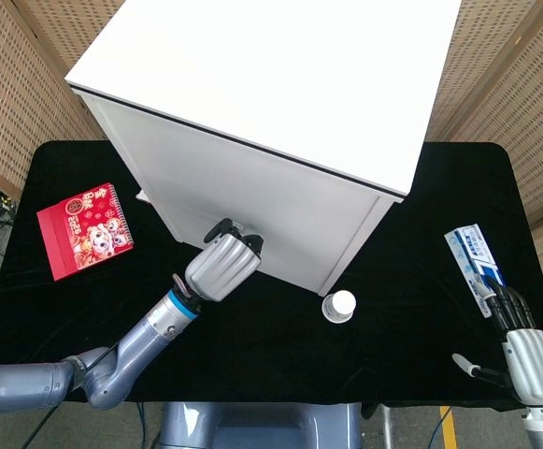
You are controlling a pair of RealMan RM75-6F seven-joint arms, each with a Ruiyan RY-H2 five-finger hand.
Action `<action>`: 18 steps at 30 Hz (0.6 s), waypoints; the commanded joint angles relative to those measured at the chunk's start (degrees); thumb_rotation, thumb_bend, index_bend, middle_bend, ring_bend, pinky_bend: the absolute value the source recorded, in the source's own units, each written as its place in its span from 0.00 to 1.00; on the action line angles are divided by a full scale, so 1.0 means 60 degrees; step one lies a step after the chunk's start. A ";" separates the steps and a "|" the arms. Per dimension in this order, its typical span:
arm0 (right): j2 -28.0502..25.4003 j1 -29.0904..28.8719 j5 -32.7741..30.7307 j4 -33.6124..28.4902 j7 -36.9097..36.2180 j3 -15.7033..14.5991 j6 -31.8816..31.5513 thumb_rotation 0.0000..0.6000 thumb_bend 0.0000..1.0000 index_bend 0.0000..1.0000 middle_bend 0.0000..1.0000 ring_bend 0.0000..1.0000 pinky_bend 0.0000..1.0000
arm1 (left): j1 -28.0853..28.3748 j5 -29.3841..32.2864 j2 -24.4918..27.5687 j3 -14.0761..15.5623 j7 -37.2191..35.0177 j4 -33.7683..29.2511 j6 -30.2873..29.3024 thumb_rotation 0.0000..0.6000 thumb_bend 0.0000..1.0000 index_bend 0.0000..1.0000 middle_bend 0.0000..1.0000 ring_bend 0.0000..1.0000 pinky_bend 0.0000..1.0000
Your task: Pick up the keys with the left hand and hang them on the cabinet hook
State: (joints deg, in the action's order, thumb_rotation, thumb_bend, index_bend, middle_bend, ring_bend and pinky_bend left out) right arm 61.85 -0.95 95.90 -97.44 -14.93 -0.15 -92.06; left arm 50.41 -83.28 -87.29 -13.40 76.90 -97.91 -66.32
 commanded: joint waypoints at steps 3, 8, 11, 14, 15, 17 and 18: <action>-0.0008 -0.0001 -0.0013 0.0008 -0.0030 0.0005 0.0001 1.00 0.11 0.00 0.00 0.00 0.00 | 0.0035 0.0028 0.0000 0.0022 0.0056 -0.0010 -0.0020 1.00 0.37 0.59 0.95 0.88 0.79; -0.0012 0.0000 0.0004 0.0005 -0.0031 0.0003 -0.0008 1.00 0.11 0.00 0.00 0.00 0.00 | 0.0053 0.0095 0.0003 0.0037 0.0086 0.0007 -0.0045 1.00 0.34 0.59 0.95 0.88 0.79; -0.0013 0.0002 -0.0001 0.0002 -0.0035 0.0003 -0.0008 1.00 0.11 0.00 0.00 0.00 0.00 | 0.0070 0.0102 0.0005 0.0058 0.0137 0.0013 -0.0069 1.00 0.33 0.59 0.95 0.88 0.79; -0.0013 0.0002 -0.0002 0.0002 -0.0038 0.0004 -0.0010 1.00 0.11 0.00 0.00 0.00 0.00 | 0.0070 0.0092 0.0012 0.0057 0.0147 0.0020 -0.0132 1.00 0.31 0.59 0.95 0.88 0.79; -0.0014 0.0000 0.0004 0.0001 -0.0031 0.0000 -0.0003 1.00 0.11 0.00 0.00 0.00 0.00 | 0.0070 0.0111 0.0012 0.0049 0.0156 0.0017 -0.0155 1.00 0.31 0.59 0.95 0.88 0.79; -0.0014 -0.0002 0.0004 -0.0003 -0.0024 -0.0004 0.0005 1.00 0.11 0.00 0.00 0.00 0.00 | 0.0065 0.0139 0.0007 0.0038 0.0201 0.0013 -0.0207 1.00 0.31 0.59 0.95 0.88 0.79; -0.0016 -0.0002 0.0004 -0.0008 -0.0025 -0.0002 0.0003 1.00 0.11 0.00 0.00 0.00 0.00 | 0.0066 0.0145 0.0007 0.0046 0.0208 0.0005 -0.0215 1.00 0.31 0.59 0.95 0.88 0.79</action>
State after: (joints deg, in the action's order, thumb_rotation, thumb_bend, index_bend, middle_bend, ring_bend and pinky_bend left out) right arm 61.76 -0.96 95.92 -97.48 -15.09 -0.16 -92.05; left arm 50.81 -82.42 -87.24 -13.12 78.15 -97.88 -67.60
